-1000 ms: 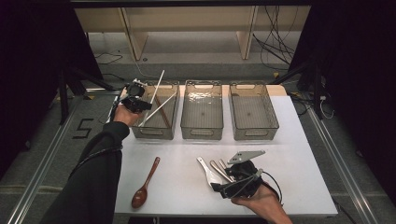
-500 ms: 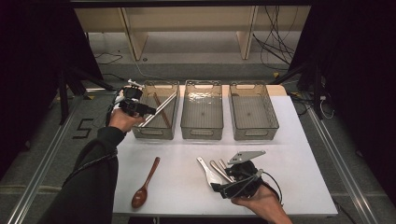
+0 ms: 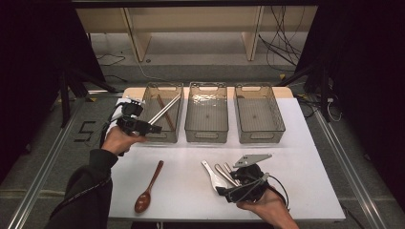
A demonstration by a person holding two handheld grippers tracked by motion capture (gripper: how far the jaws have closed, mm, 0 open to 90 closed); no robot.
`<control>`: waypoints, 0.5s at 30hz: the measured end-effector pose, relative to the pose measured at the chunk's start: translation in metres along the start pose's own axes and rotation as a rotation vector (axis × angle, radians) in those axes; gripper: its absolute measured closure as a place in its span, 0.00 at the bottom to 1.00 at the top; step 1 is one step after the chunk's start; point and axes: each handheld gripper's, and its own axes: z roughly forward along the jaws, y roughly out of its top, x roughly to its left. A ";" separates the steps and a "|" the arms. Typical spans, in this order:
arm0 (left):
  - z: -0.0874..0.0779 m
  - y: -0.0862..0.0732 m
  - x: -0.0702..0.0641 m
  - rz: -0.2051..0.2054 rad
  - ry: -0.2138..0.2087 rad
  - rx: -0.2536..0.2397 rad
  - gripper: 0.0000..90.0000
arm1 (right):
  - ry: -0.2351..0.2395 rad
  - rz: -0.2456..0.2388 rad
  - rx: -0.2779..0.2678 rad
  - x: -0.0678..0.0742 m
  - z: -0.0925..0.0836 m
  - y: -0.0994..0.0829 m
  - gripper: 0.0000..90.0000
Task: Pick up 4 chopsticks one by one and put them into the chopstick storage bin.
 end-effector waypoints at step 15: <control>0.002 -0.040 -0.025 0.058 -0.023 0.080 0.24 | -0.026 0.016 0.003 -0.010 -0.001 -0.002 0.31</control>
